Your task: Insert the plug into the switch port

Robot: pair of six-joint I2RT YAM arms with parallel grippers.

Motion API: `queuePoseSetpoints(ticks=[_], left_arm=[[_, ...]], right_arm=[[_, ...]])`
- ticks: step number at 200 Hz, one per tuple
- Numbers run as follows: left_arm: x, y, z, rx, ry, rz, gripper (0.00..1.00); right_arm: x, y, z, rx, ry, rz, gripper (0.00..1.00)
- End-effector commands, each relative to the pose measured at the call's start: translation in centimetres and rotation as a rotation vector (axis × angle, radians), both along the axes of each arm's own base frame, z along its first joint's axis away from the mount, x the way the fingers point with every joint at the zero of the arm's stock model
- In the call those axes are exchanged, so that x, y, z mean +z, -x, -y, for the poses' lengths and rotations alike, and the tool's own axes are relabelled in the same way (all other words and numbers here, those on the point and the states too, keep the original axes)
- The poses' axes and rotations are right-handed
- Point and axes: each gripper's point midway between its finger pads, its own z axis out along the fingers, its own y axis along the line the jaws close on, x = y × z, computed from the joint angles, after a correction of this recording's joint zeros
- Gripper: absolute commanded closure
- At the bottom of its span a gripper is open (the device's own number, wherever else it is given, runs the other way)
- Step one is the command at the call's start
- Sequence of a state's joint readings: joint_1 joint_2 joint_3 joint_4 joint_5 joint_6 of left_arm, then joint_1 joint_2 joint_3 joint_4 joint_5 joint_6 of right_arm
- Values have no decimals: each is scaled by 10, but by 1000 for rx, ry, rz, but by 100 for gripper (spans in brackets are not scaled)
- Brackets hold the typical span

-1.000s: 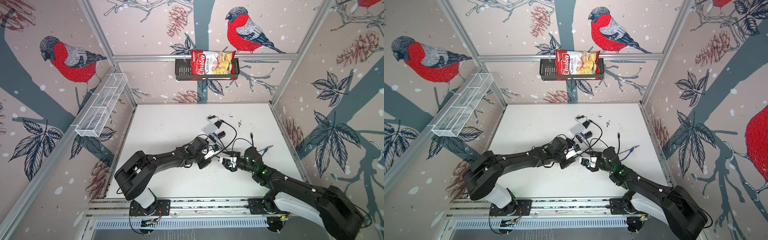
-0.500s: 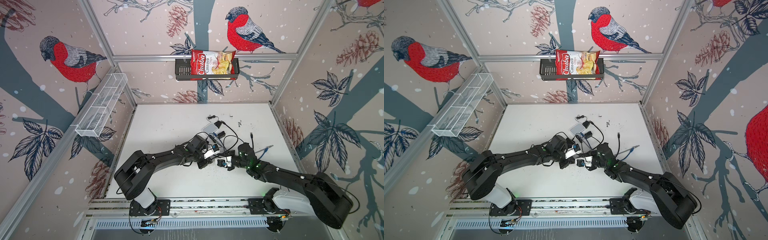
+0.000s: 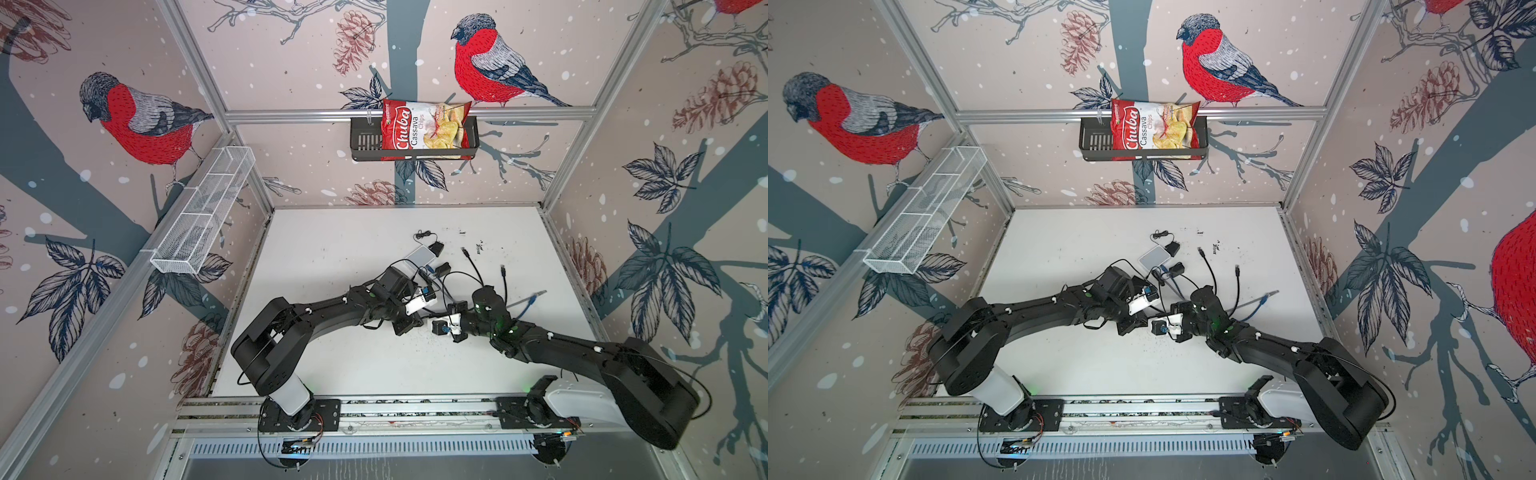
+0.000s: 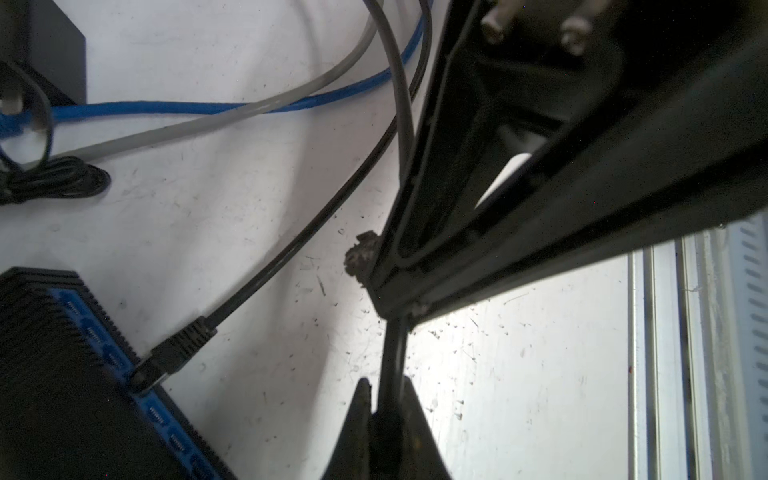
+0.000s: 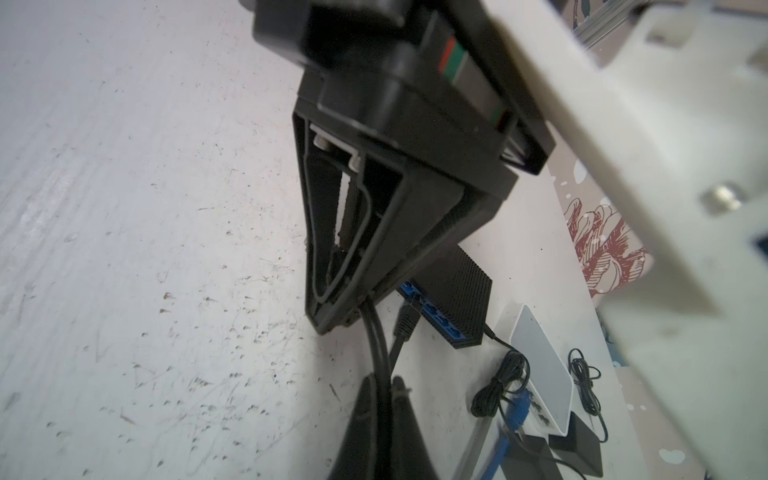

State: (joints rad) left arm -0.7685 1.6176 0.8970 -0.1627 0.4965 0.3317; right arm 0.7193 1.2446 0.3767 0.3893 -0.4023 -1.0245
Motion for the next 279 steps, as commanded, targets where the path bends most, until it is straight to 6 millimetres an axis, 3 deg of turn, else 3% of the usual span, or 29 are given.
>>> queuePoseSetpoints(ticks=[1,7,30,60,92,143,233,254,279], left_arm=[[10,-6,5,-2,43,25,88],[10,-9,4,12,43,37,73],[12,-20,-1,83,50,108,35],[21,-35,-14,180,72,234,21],[33,-42,-33,240,101,400,21],[52,-30,-47,196,196,598,29],[46,-35,-50,134,98,670,32],[41,-18,-44,8,109,688,31],[44,-13,-45,-23,127,769,30]], right_arm=[[-2,-2,1,-24,8,-20,98],[-10,-3,2,-35,23,-46,98],[-12,-6,2,-70,23,-103,98],[-16,-8,5,-93,14,-158,98],[-13,-11,9,-110,2,-187,98],[-6,-12,9,-110,-20,-230,98],[3,-9,10,-101,-59,-272,98],[6,-11,9,-105,-69,-270,98],[8,-11,8,-102,-82,-268,98]])
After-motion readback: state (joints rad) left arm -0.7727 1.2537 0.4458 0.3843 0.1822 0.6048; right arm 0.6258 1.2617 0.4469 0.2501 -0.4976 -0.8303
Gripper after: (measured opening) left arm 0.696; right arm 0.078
